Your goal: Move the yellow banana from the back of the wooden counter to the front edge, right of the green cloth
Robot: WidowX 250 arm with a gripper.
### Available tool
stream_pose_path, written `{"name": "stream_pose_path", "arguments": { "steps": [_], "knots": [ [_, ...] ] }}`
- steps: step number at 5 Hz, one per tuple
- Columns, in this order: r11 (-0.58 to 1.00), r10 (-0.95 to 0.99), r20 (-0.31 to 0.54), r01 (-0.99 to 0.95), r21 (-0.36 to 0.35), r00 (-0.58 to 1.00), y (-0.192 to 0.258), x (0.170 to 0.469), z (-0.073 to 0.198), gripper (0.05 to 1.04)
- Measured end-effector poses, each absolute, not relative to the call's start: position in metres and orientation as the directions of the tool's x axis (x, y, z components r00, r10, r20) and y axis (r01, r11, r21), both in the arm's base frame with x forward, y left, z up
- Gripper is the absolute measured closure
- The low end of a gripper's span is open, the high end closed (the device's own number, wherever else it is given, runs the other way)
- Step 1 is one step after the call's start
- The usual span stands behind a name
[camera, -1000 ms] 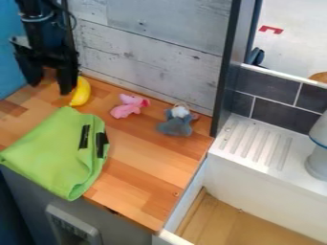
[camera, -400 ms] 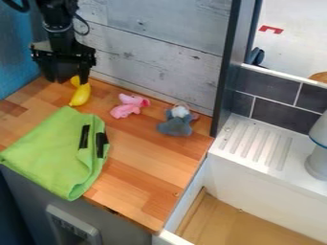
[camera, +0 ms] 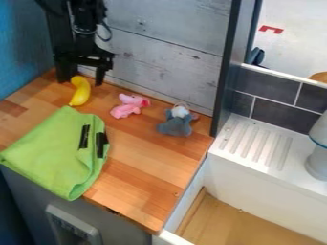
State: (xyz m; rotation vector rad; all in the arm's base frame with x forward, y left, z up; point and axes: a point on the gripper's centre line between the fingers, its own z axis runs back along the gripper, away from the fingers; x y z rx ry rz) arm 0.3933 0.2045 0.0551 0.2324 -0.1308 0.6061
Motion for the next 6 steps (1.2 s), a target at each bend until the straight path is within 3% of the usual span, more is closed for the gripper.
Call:
{"name": "stream_pose_path", "arguments": {
  "steps": [2, 4, 6],
  "knots": [
    [0.797, 0.560, 0.143, -0.578, 0.178, 0.816, 0.212, 0.414, 0.039, 0.083],
    [0.732, 0.629, 0.124, -0.639, 0.238, 0.767, 0.248, 0.383, 0.029, 0.083],
    [0.755, 0.611, 0.104, -0.618, 0.218, 0.784, 0.245, 0.374, 0.011, 0.133]
  ]
}}
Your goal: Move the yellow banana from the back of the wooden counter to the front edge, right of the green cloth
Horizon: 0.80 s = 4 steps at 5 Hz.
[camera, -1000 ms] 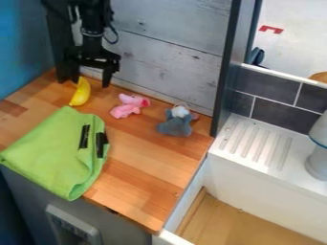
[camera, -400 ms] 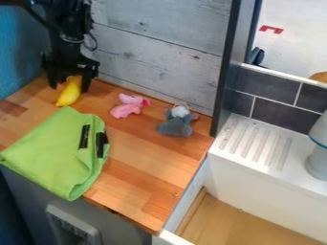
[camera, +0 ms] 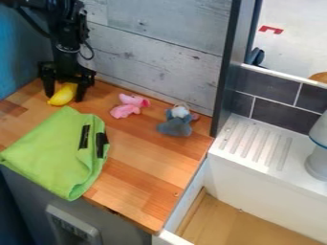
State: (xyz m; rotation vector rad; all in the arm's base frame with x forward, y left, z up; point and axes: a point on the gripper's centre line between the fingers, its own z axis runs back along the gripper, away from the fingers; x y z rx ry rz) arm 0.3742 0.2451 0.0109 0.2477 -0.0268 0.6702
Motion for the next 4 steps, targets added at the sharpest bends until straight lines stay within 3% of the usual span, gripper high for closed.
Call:
{"name": "stream_pose_path", "arguments": {
  "steps": [1, 2, 3, 4],
  "knots": [
    [0.767, 0.601, 0.094, -0.605, 0.213, 0.794, 0.238, 0.367, 0.012, 0.378],
    [0.802, 0.556, 0.102, -0.565, 0.196, 0.825, 0.225, 0.353, 0.040, 0.546],
    [0.838, 0.465, 0.234, -0.509, 0.194, 0.854, 0.202, 0.349, 0.101, 0.547],
    [0.877, 0.343, 0.238, -0.401, 0.265, 0.909, 0.155, 0.327, 0.133, 0.547]
  ]
}}
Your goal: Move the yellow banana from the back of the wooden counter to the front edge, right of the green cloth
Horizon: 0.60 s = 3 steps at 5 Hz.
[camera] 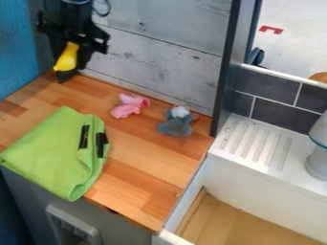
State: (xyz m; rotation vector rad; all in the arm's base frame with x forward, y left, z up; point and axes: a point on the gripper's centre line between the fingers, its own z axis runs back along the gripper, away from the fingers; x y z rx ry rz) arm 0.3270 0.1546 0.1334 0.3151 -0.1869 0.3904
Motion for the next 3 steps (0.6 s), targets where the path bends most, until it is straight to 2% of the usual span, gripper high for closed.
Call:
{"name": "stream_pose_path", "arguments": {
  "steps": [1, 2, 3],
  "knots": [
    [0.933, 0.226, 0.171, -0.263, 0.244, 0.959, 0.117, 0.300, 0.128, 0.547],
    [0.981, 0.129, 0.012, -0.130, 0.145, 0.992, 0.069, 0.269, 0.092, 0.547],
    [0.995, 0.042, -0.078, -0.035, 0.096, 0.996, 0.027, 0.248, 0.067, 0.547]
  ]
}}
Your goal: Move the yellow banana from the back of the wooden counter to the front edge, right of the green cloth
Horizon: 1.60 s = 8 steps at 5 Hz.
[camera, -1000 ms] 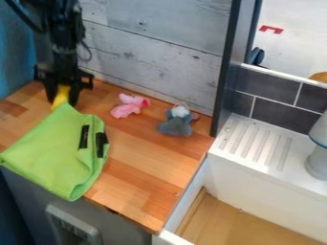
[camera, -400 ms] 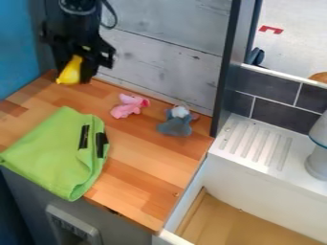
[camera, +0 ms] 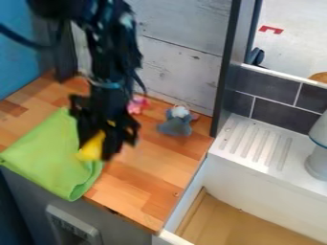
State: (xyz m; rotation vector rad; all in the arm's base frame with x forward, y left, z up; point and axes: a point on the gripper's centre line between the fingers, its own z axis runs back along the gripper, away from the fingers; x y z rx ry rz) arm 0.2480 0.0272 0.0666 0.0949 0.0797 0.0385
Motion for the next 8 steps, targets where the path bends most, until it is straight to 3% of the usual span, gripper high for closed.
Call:
{"name": "stream_pose_path", "arguments": {
  "steps": [2, 4, 5, 6, 7, 8],
  "knots": [
    [0.994, -0.063, -0.158, 0.076, 0.076, 0.985, -0.011, 0.249, 0.022, 0.547],
    [0.998, -0.013, -0.161, 0.023, 0.060, 0.987, -0.002, 0.265, 0.008, 0.502],
    [0.998, 0.026, -0.155, -0.016, 0.063, 0.988, 0.001, 0.262, 0.021, 0.199],
    [0.997, 0.071, -0.123, -0.066, 0.039, 0.990, 0.006, 0.258, 0.052, 0.070],
    [0.998, 0.066, -0.067, -0.065, 0.011, 0.996, 0.012, 0.256, 0.081, 0.075],
    [1.000, 0.002, 0.056, -0.003, 0.023, 0.998, 0.016, 0.282, 0.100, 0.078]
  ]
}}
